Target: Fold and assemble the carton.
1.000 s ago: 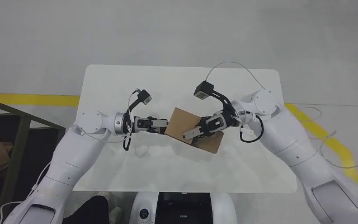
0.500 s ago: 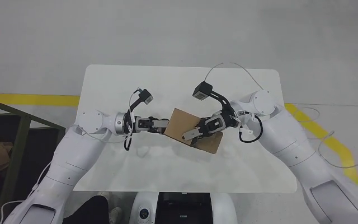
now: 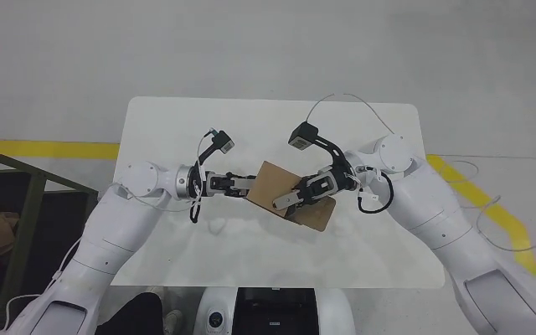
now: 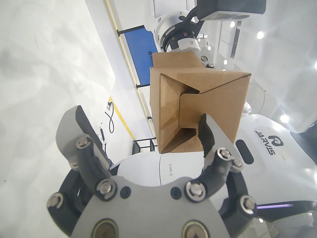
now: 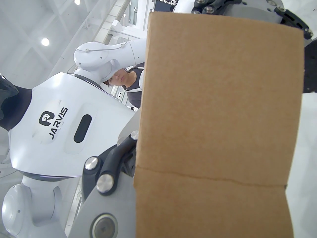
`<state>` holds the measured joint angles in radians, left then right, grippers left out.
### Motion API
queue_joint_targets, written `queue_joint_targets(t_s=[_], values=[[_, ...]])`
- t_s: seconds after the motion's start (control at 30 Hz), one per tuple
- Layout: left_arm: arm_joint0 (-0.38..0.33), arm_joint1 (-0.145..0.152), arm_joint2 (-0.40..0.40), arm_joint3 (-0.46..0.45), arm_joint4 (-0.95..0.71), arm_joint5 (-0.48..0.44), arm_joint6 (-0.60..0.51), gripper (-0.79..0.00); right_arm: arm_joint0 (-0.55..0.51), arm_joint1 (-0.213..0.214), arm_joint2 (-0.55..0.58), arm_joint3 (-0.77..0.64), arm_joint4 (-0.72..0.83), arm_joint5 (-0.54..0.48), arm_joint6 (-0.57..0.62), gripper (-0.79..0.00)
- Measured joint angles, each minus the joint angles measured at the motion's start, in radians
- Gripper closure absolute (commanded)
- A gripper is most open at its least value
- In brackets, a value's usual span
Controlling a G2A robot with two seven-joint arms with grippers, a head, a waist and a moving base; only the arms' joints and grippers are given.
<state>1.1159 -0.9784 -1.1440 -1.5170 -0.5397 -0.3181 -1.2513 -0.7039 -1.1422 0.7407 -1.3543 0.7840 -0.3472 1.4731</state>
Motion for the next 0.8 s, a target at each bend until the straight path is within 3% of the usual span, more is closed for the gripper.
queue_joint_targets(t_s=[0.33, 0.8], values=[[-0.011, -0.005, 0.008, -0.004, -0.007, -0.01, -0.009, -0.785, 0.0, 0.0, 0.0, 0.0, 0.0, 0.0, 0.0, 0.0], [0.024, 0.014, -0.08, 0.007, 0.029, -0.011, 0.01, -0.785, 0.0, 0.0, 0.0, 0.0, 0.0, 0.0, 0.0, 0.0]])
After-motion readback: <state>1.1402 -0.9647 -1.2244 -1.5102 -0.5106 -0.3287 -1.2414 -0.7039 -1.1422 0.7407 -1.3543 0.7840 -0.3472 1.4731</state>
